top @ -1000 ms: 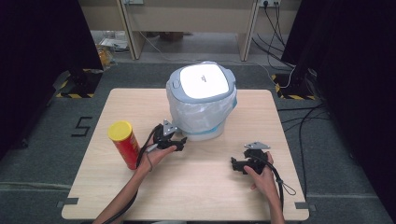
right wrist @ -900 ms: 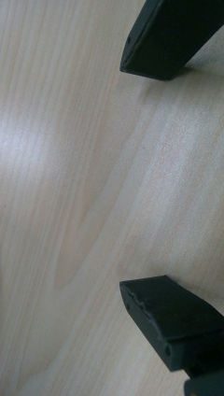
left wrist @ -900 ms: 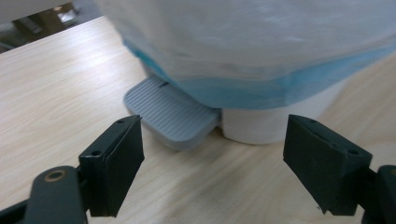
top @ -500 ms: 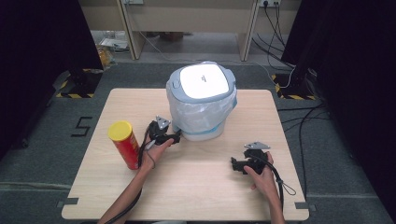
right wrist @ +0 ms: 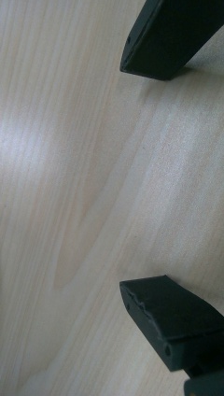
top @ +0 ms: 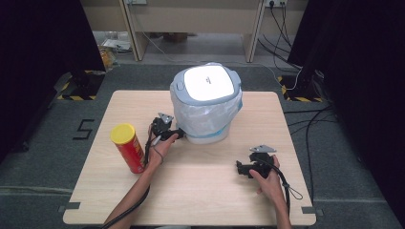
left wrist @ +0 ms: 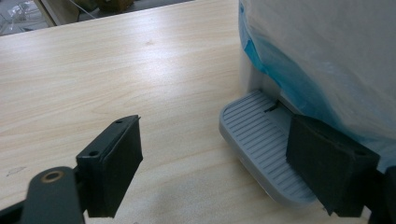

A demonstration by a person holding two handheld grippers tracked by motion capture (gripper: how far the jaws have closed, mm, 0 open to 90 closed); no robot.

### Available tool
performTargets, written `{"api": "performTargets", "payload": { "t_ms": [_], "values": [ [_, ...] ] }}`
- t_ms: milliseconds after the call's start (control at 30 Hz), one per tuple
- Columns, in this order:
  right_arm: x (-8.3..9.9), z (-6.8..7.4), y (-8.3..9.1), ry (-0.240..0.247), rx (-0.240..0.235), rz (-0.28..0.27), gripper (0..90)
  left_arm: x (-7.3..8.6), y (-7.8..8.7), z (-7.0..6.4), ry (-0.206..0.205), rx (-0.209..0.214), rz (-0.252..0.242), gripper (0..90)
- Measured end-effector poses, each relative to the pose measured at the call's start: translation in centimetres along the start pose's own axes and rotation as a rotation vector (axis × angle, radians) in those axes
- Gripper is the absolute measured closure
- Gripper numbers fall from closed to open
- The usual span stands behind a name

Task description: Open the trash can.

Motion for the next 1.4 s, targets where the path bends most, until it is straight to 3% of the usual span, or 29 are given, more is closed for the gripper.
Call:
{"api": "performTargets", "payload": {
  "t_ms": [67,233,367,600,800,933,1067,1167,1300,1400],
  "values": [
    [0.0,0.0,0.0,0.000,0.000,0.000,0.2,0.1,0.2,-0.3,0.005,0.015,0.006,21.0],
    [0.0,0.0,0.0,0.000,0.000,0.000,0.2,0.2,0.5,-0.8,-0.004,0.003,0.001,29.0],
    [0.0,0.0,0.0,0.000,-0.001,0.000,0.3,0.5,0.7,-1.2,0.050,0.056,0.010,29.1],
    [0.0,0.0,0.0,0.001,-0.002,0.000,0.3,1.1,1.9,-2.7,0.064,0.090,-0.009,29.4],
    [0.1,0.1,0.0,-0.001,-0.003,0.001,0.3,1.4,3.3,-4.7,0.021,0.125,-0.015,29.4],
    [0.1,0.0,0.0,0.000,-0.003,0.001,0.3,1.4,3.6,-5.6,0.034,0.164,-0.019,29.4],
    [0.1,0.0,0.0,0.002,-0.004,0.001,0.3,1.4,3.8,-6.1,0.017,0.165,-0.028,30.0],
    [0.1,0.0,0.0,0.002,-0.005,0.001,0.3,1.4,3.8,-6.6,0.041,0.203,-0.031,30.3],
    [0.1,0.0,0.0,0.005,-0.005,0.002,0.3,1.3,4.1,-7.5,0.029,0.212,-0.046,32.8],
    [0.1,0.0,0.0,0.003,-0.005,0.001,0.3,1.2,4.1,-8.0,0.048,0.230,-0.050,32.8]
  ]
}}
Point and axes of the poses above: each handheld gripper's, and its own axes: y roughly backward along the jaws, x roughly out of its underside, z roughly to its left, the point moved 9 cm from there along -y, roughly forward along the jaws, and after that the axes turned 13 degrees about -y, right-handed, at the moved point
